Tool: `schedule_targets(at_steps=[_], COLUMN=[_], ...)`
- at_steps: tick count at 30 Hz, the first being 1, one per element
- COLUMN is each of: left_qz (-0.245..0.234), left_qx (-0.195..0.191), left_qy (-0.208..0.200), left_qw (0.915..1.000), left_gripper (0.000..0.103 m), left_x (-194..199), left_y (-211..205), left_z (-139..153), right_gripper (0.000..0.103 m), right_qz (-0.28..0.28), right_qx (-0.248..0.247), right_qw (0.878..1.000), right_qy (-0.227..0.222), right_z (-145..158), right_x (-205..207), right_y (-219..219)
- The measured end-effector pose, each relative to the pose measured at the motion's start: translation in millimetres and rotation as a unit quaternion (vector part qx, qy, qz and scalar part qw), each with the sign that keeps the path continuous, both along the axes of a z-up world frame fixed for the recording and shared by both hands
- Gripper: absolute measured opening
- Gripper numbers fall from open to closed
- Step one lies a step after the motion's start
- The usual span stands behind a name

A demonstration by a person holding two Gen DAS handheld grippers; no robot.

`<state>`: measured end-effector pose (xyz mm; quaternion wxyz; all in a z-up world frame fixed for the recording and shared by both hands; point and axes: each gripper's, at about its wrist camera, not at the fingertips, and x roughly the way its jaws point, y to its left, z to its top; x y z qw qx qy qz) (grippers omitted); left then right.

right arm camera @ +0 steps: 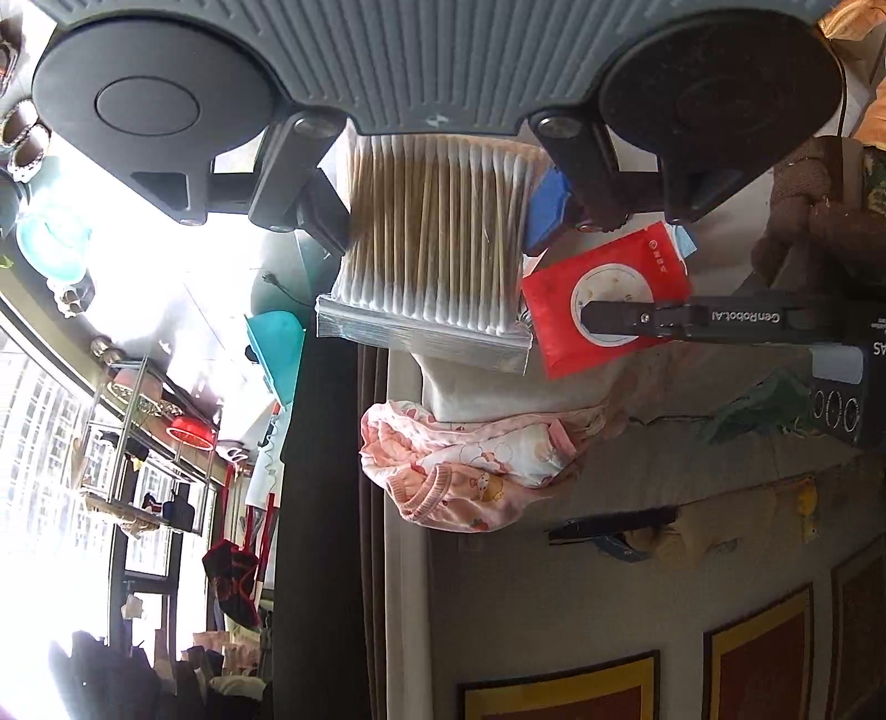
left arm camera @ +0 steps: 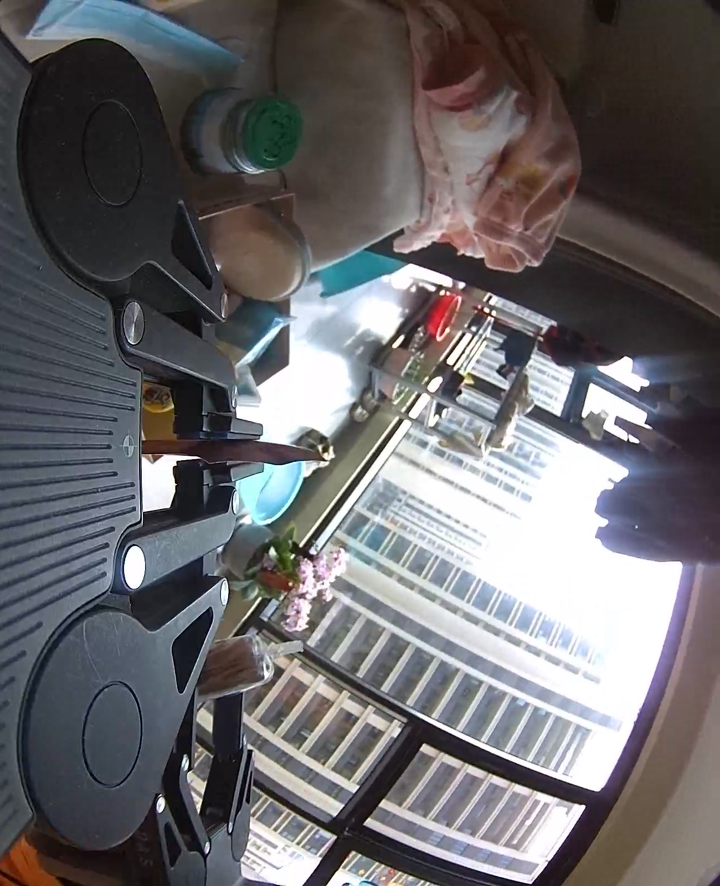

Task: Organize soft objects
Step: 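Lower the cotton swabs and red packet into the pink box, opening both tools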

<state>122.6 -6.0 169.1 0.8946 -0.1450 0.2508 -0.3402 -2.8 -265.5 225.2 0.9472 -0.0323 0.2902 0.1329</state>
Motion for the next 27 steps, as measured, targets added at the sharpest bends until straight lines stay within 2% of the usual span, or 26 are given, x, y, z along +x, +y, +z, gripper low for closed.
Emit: schedule_targets(at_steps=[2, 4, 5, 7, 9, 11, 16, 19, 22, 23, 27], left_qz=[0.014, 0.016, 0.027, 0.066, 0.083, 0.083, 0.102, 0.121, 0.125, 0.129, 0.148], left_qx=[-0.017, -0.046, -0.047, -0.022, -0.002, -0.004, -0.012, -0.019, -0.025, -0.019, 0.039], left_qy=[0.012, 0.079, 0.115, 0.138, 0.120, 0.110, 0.082, 0.075, 0.074, 0.073, 0.062], left_qw=[0.9997, 0.9956, 0.9919, 0.9881, 0.9894, 0.9905, 0.9913, 0.9896, 0.9890, 0.9888, 0.9864], left_gripper=[0.010, 0.014, 0.014, 0.015, 0.015, 0.015, 0.015, 0.015, 0.015, 0.015, 0.015], left_x=[33, 74, 90, 109, 113, 114, 85, 64, 44, 37, 15], left_y=[-8, -14, -12, -9, -5, 6, 41, 62, 85, 93, 114], left_z=[-14, -44, -61, -88, -100, -103, -91, -87, -89, -91, -97], right_gripper=[0.068, 0.068, 0.068, 0.068, 0.068, 0.068, 0.068, 0.068, 0.068, 0.068, 0.067], right_qz=[-0.003, -0.004, -0.005, -0.011, -0.022, -0.029, -0.020, -0.003, 0.012, 0.009, -0.025], right_qx=[-0.001, 0.001, 0.001, 0.003, 0.005, 0.007, 0.022, 0.061, 0.110, 0.106, 0.003], right_qw=[1.000, 1.000, 1.000, 1.000, 1.000, 0.999, 0.998, 0.993, 0.976, 0.973, 0.972], right_qy=[-0.013, -0.015, -0.011, 0.001, 0.016, 0.027, 0.051, 0.103, 0.185, 0.205, 0.235], right_z=[3, 1, -1, -8, -15, -20, -24, -38, -74, -90, -149], right_x=[5, 14, 20, 35, 52, 70, 121, 163, 202, 212, 240], right_y=[-2, -3, -3, -5, -6, -6, 12, 37, 60, 69, 103])
